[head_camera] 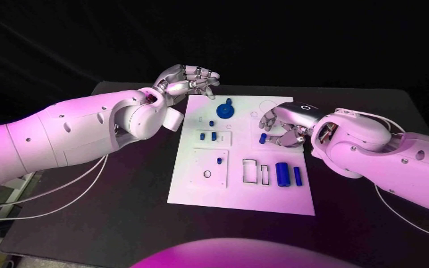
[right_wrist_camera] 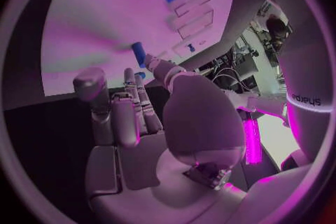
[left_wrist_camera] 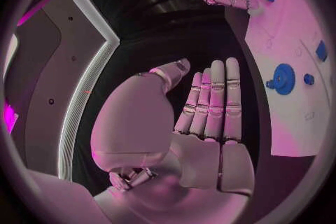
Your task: Assemble the parts on the task board
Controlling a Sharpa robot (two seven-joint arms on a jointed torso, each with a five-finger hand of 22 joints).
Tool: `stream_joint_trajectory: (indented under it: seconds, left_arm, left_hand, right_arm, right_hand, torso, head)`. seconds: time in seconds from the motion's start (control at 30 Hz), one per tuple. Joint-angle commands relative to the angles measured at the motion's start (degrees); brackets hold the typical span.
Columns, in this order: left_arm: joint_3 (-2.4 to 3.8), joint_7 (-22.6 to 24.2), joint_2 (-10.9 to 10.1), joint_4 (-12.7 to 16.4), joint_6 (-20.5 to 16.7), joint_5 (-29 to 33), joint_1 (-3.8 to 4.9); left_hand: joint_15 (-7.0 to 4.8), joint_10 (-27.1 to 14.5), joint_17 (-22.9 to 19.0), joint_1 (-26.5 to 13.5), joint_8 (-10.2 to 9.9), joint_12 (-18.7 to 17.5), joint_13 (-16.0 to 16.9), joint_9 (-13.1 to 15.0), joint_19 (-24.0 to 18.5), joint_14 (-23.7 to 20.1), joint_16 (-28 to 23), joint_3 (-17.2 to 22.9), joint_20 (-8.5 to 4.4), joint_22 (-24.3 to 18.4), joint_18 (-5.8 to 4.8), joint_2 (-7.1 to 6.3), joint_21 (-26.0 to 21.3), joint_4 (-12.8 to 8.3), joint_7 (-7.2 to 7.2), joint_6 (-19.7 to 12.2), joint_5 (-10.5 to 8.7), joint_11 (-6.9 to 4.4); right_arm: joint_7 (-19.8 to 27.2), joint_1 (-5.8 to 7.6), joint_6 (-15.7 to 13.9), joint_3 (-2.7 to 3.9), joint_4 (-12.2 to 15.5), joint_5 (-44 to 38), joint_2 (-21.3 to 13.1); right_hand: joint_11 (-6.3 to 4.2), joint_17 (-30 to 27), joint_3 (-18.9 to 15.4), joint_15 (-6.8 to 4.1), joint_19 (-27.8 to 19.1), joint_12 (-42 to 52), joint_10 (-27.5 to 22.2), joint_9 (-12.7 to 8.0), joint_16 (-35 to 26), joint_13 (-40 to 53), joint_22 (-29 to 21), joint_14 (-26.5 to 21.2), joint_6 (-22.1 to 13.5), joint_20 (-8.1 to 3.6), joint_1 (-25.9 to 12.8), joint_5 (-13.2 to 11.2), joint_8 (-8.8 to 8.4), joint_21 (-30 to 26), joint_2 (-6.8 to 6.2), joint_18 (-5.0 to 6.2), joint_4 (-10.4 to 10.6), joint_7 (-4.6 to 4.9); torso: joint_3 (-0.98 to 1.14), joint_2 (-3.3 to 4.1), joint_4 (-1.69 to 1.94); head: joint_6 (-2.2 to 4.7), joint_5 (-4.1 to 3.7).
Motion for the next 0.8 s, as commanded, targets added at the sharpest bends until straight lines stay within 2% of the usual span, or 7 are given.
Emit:
stream_joint_trajectory:
  seconds: [0.03,0.33,0.8]
  left_arm:
    - [0.03,0.4,0.1,0.1,1.1,0.1,0.03]
    - [0.03,0.4,0.1,0.2,1.1,0.1,0.03]
    - [0.03,0.4,-0.1,0.2,1.1,0.1,0.04]
  left_hand:
    - [0.10,-0.3,-0.1,-0.2,-0.3,0.0,-0.1,0.1,-0.1,-0.5,-0.3,0.0,0.44,-0.1,0.57,0.53,-0.2,-0.2,-0.12,-0.4,0.29,0.15]
    - [0.10,-0.3,-0.1,-0.2,-0.3,0.0,-0.1,0.1,-0.1,-0.5,-0.3,0.0,0.44,-0.1,0.57,0.53,-0.2,-0.2,-0.12,-0.4,0.29,0.15]
    - [0.10,-0.3,-0.1,-0.2,-0.3,0.0,-0.1,0.1,-0.1,-0.5,-0.3,0.0,0.44,-0.1,0.57,0.53,-0.2,-0.2,-0.12,-0.4,0.29,0.15]
  right_arm:
    - [-0.6,-0.23,0.9,-0.10,-0.9,-0.1,0.7]
    - [-0.6,-0.87,1.5,-0.28,-2.1,-0.2,1.9]
    - [-0.7,-1.16,2.1,-0.43,-2.1,-0.8,2.4]
  right_hand:
    - [-0.18,0.1,1.4,-0.28,0.5,0.5,1.9,0.1,0.2,-0.3,0.4,1.8,1.1,-0.11,0.2,-0.7,-0.06,0.6,1.24,0.30,0.1,-0.03]
    - [-0.69,0.5,3.4,-0.70,1.0,0.5,4.9,0.4,0.5,-0.7,1.2,2.0,3.1,-0.49,0.4,-1.1,0.30,1.5,1.54,0.13,0.1,-0.30]
    - [-0.81,0.6,3.6,-0.79,1.2,0.3,5.5,0.5,0.5,-0.8,1.4,2.0,3.9,-0.60,0.2,-1.3,0.58,1.8,1.22,0.08,0.0,-0.41]
  torso:
    - [-0.01,0.04,0.01]
    - [0.02,0.02,-0.07]
    - [0.03,-0.02,-0.10]
  head:
    - [-0.17,0.11]
    - [-0.42,0.17]
    - [-0.64,0.22]
